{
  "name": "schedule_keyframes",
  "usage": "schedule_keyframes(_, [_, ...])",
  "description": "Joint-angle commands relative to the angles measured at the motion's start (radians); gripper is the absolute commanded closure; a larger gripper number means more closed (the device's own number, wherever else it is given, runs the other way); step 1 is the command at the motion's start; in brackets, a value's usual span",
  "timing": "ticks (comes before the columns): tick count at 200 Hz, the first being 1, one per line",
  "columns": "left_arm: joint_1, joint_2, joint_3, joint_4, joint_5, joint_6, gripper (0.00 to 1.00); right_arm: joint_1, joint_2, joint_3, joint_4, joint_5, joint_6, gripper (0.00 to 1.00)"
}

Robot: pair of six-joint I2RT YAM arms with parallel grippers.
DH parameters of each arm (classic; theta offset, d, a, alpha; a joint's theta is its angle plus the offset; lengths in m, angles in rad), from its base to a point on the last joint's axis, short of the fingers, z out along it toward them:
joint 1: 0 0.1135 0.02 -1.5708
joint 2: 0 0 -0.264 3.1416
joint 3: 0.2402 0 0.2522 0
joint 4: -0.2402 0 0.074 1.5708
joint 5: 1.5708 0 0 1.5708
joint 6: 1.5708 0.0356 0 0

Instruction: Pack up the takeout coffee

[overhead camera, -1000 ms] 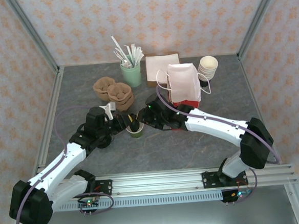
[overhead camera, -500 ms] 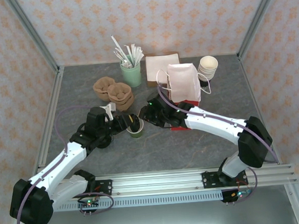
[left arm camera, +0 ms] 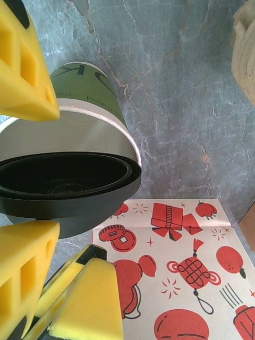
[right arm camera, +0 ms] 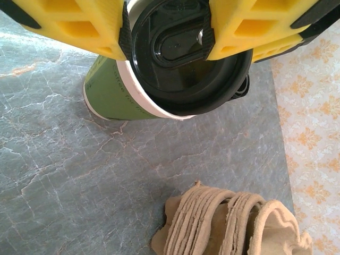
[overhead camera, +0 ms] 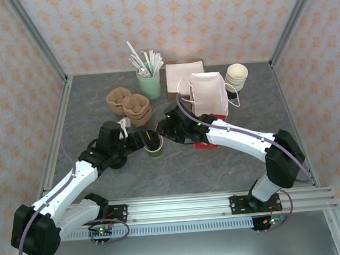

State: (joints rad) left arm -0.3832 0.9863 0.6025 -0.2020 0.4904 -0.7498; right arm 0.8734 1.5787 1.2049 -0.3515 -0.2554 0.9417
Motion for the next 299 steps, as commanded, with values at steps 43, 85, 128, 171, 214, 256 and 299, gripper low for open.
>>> schedule_keyframes(43, [0.027,-0.005,0.013,-0.053,-0.024,0.023,0.47,-0.01,0.024,0.031,-0.013,-0.005,-0.014,0.57])
schedule_keyframes(85, [0.032,0.01,-0.001,-0.007,0.006,0.008,0.48,-0.014,0.03,0.027,-0.004,-0.013,-0.008,0.57])
schedule_keyframes(128, [0.032,0.018,-0.006,0.0,0.01,0.012,0.47,-0.015,0.025,0.021,-0.007,-0.009,-0.009,0.57])
schedule_keyframes(171, [0.032,0.03,0.014,-0.038,0.01,0.034,0.43,-0.019,0.018,0.022,-0.032,0.006,-0.023,0.56])
schedule_keyframes(214, [0.03,0.032,0.017,-0.032,0.027,0.022,0.42,-0.025,0.001,0.022,-0.051,0.008,-0.036,0.51])
schedule_keyframes(256, [0.028,0.048,0.019,-0.01,0.036,0.008,0.48,-0.044,-0.028,-0.002,-0.059,0.005,-0.044,0.51])
schedule_keyframes(299, [0.0,0.073,0.029,0.011,0.031,-0.008,0.49,-0.054,-0.061,-0.046,-0.009,-0.047,-0.064,0.5])
